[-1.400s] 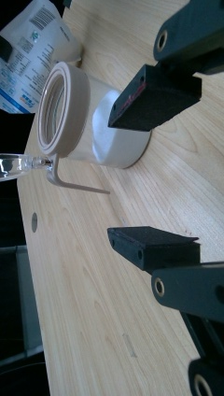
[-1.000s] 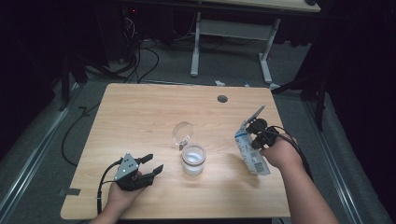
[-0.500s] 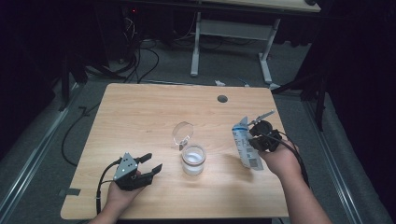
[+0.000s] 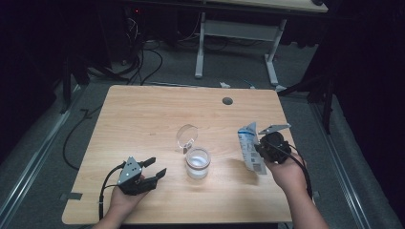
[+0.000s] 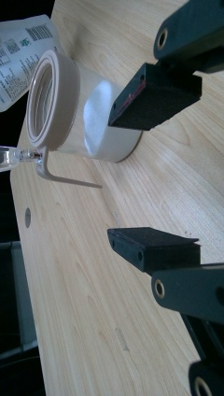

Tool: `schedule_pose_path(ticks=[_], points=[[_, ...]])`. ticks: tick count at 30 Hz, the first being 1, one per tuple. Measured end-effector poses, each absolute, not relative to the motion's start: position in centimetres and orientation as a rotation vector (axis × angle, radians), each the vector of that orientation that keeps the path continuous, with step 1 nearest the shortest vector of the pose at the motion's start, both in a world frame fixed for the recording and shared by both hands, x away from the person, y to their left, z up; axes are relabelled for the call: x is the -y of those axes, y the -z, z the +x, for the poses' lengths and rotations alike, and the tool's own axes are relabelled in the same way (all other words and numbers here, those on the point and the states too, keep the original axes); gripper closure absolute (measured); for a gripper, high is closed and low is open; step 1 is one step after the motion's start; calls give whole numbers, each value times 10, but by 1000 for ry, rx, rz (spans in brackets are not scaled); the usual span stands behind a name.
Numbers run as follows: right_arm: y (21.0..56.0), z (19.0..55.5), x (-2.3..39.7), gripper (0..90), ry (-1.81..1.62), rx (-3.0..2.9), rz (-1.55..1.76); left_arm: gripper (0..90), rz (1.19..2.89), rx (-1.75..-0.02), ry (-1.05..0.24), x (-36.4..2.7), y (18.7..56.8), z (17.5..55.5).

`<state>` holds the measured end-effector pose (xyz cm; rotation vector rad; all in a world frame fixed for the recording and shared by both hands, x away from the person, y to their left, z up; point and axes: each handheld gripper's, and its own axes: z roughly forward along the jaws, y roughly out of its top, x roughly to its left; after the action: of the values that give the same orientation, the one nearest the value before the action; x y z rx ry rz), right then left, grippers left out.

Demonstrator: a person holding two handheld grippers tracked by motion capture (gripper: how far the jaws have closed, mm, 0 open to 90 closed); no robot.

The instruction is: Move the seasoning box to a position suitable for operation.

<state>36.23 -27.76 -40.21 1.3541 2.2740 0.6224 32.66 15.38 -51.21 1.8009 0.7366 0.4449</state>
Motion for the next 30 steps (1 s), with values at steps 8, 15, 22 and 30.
schedule_pose_path(ticks=[8,15,22,30], points=[[409,353,280,897,-671,-2251,1345,400,1805,-736,-448,-153,512,326],[409,346,283,897,-715,-2210,1335,400,1802,-743,-449,-155,512,327],[408,340,284,896,-769,-2180,1311,397,1810,-743,-450,-154,513,328],[414,333,284,896,-831,-2153,1314,393,1808,-756,-447,-157,514,329]])
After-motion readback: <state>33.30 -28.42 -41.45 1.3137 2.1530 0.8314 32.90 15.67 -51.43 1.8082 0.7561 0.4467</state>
